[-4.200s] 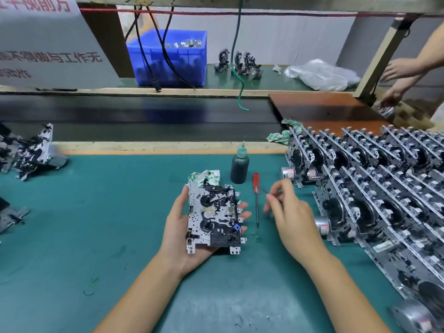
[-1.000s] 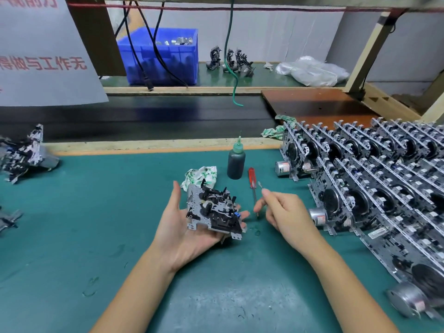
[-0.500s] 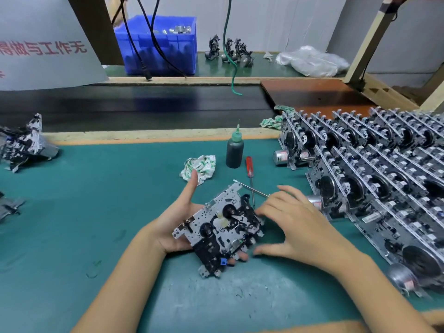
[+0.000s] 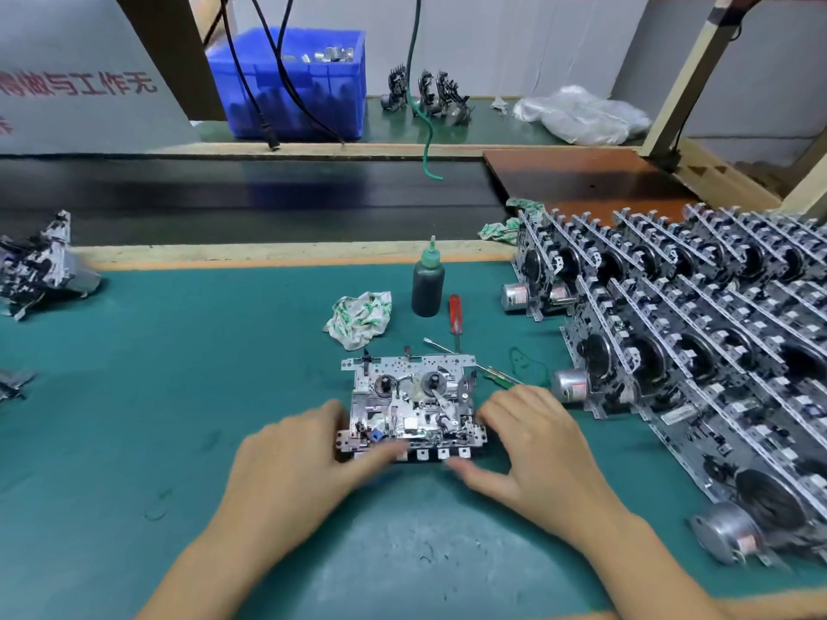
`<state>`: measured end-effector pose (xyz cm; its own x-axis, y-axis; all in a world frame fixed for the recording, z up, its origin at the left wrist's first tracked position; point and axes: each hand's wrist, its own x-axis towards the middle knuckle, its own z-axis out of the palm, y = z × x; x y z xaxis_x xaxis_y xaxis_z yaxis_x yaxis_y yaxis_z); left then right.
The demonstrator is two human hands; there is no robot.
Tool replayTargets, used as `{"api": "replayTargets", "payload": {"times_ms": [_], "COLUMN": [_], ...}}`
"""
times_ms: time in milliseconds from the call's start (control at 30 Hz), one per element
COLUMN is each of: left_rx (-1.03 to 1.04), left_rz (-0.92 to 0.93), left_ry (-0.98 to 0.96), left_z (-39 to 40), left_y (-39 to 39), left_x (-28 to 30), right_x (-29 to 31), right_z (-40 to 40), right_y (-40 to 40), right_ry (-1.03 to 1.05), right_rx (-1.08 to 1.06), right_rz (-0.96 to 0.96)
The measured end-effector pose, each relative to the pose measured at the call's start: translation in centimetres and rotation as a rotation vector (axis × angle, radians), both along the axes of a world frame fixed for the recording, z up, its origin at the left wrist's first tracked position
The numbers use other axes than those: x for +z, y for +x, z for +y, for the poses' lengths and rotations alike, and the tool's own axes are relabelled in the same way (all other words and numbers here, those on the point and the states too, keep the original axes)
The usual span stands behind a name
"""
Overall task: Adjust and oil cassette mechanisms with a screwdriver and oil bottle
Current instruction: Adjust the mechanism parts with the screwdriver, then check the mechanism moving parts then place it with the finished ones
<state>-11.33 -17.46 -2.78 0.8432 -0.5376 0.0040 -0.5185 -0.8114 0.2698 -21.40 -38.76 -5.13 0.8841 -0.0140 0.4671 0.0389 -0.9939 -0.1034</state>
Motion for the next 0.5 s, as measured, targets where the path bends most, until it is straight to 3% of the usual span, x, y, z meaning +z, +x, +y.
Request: {"api": "replayTargets", "payload": {"times_ms": [100, 267, 500], "left_rx": [-0.034, -0.107, 0.013], "left_rz": [-0.102, -0.253, -0.232], "left_ry": [0.067, -0.055, -0.171], "left_z": [-0.2, -1.1, -1.7], "left_y": [-0.7, -0.6, -1.3], "left_x": [-0.8, -0.8, -1.6], "right_x": [-0.2, -0.5, -0.5], "right_z": [0.1, -0.3, -0.7], "right_y": [0.1, 0.1, -0.1], "right_ry": [-0.023, -0.043, 0.046], "right_rx": [0.014, -0.003, 0.044], "right_rz": [-0.015, -0.076, 0.014]}}
